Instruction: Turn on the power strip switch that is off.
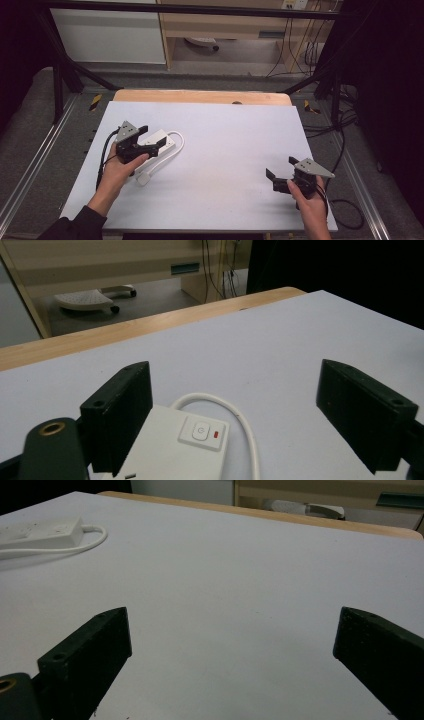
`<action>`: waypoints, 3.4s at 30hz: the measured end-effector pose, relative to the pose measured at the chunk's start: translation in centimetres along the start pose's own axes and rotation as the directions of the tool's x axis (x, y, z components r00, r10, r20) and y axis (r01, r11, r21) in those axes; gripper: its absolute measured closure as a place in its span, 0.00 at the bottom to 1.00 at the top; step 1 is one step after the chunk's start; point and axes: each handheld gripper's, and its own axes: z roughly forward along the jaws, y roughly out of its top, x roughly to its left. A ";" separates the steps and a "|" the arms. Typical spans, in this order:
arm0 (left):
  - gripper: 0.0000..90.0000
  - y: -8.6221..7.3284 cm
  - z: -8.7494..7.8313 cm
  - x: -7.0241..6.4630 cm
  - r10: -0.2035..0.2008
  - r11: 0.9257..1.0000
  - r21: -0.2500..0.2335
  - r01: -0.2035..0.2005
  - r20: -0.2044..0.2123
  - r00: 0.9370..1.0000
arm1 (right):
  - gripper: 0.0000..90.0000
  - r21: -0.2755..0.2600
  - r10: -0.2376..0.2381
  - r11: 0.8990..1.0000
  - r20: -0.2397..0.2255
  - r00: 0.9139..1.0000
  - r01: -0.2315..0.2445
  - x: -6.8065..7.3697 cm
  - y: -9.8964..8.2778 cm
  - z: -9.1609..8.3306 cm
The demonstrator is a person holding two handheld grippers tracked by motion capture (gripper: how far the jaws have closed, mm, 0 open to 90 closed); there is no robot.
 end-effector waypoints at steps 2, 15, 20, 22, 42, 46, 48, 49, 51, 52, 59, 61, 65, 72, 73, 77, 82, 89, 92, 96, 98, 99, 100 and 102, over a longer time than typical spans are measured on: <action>0.17 0.0 0.2 0.0 0.001 1.000 0.003 -0.001 -0.002 1.000 | 0.03 0.000 0.001 1.000 0.000 1.000 -0.001 0.0 0.0 0.0; 0.18 -0.5 1.4 -0.1 0.013 0.999 0.037 -0.013 -0.002 1.000 | 0.03 0.001 -0.001 1.000 -0.001 1.000 0.001 0.0 0.0 0.0; 0.19 -0.7 1.9 0.3 0.008 0.999 0.052 -0.007 -0.020 1.000 | 0.03 0.000 0.001 1.000 -0.002 1.000 -0.001 0.0 0.0 0.0; 0.20 -0.8 2.1 0.4 0.009 0.998 0.057 -0.008 -0.022 1.000 | 0.03 0.000 0.001 1.000 -0.001 1.000 -0.001 0.0 0.0 0.0; 0.31 -2.0 2.9 1.4 0.036 0.987 0.158 -0.028 -0.046 0.998 | 0.03 0.009 0.003 1.000 -0.005 1.000 -0.003 0.0 0.0 0.1; 0.37 -2.1 2.9 1.5 0.056 0.982 0.181 -0.047 -0.044 0.997 | 0.03 0.009 0.005 1.000 -0.005 1.000 -0.005 0.0 -0.1 0.1; 0.39 -2.2 2.9 1.4 0.057 0.981 0.185 -0.048 -0.043 0.997 | 0.03 0.008 0.003 1.000 -0.005 1.000 -0.003 0.0 -0.1 0.1; 0.40 -2.2 2.9 1.3 0.059 0.981 0.186 -0.050 -0.041 0.997 | 0.03 0.009 0.004 1.000 -0.005 1.000 -0.004 0.0 -0.1 0.1; 0.41 -2.1 2.9 1.3 0.057 0.981 0.188 -0.049 -0.036 0.998 | 0.03 0.010 0.005 1.000 -0.006 1.000 -0.005 0.0 -0.1 0.1; 0.43 -2.1 2.9 1.2 0.056 0.980 0.192 -0.049 -0.034 0.998 | 0.03 0.010 0.007 1.000 -0.006 1.000 -0.007 0.0 -0.1 0.1; 0.54 -2.1 2.5 1.1 0.066 0.976 0.207 -0.062 -0.015 0.998 | 0.03 0.013 0.004 1.000 -0.008 1.000 -0.004 0.0 -0.1 0.1; 0.63 -2.1 2.4 1.0 0.066 0.976 0.207 -0.064 -0.001 0.998 | 0.03 0.014 0.004 1.000 -0.008 1.000 -0.004 0.0 -0.1 0.2; 0.68 -2.1 2.3 0.8 0.082 0.973 0.215 -0.082 0.009 0.997 | 0.03 0.013 0.005 1.000 -0.009 1.000 -0.005 0.0 -0.1 0.1; 0.76 -2.2 2.3 0.9 0.077 0.972 0.223 -0.080 0.024 0.997 | 0.03 0.014 0.004 1.000 -0.010 1.000 -0.004 0.0 -0.1 0.1; 0.78 -2.2 2.3 0.9 0.073 0.972 0.224 -0.077 0.025 0.997 | 0.03 0.014 0.004 1.000 -0.010 1.000 -0.004 0.0 -0.1 0.1; 0.84 -2.2 2.2 1.1 0.064 0.972 0.224 -0.069 0.028 0.998 | 0.03 0.014 0.006 1.000 -0.010 1.000 -0.006 0.1 -0.1 0.2; 0.90 -2.3 2.0 1.2 0.067 0.969 0.235 -0.070 0.021 0.998 | 0.03 0.014 0.003 1.000 -0.010 1.000 -0.003 0.1 -0.1 0.2; 0.95 -2.5 2.1 1.3 0.044 0.963 0.265 -0.048 0.020 0.999 | 0.03 0.014 0.000 1.000 -0.008 1.000 0.000 0.0 -0.1 0.2; 0.96 -2.6 2.2 1.4 0.050 0.957 0.286 -0.052 0.014 0.999 | 0.03 0.015 0.001 1.000 -0.005 1.000 -0.001 0.1 -0.1 0.1; 0.97 -2.8 2.3 1.5 0.053 0.953 0.299 -0.055 0.017 0.998 | 0.03 0.013 0.004 1.000 -0.005 1.000 -0.004 0.0 -0.1 0.1; 0.98 -2.8 2.4 1.5 0.056 0.952 0.299 -0.058 0.015 0.998 | 0.03 0.014 0.000 1.000 -0.007 1.000 0.000 0.1 -0.1 0.1; 0.98 -2.8 2.3 1.5 0.056 0.952 0.299 -0.058 0.016 0.998 | 0.03 0.014 -0.002 1.000 -0.008 1.000 0.002 0.1 -0.1 0.2; 0.99 -2.8 2.3 1.5 0.056 0.953 0.299 -0.059 0.018 0.998 | 0.03 0.014 0.001 1.000 -0.007 1.000 -0.001 0.1 -0.1 0.2; 1.00 -2.8 2.3 1.5 0.058 0.952 0.299 -0.061 0.017 0.998 | 0.03 0.015 0.000 1.000 -0.007 1.000 0.000 0.1 -0.1 0.1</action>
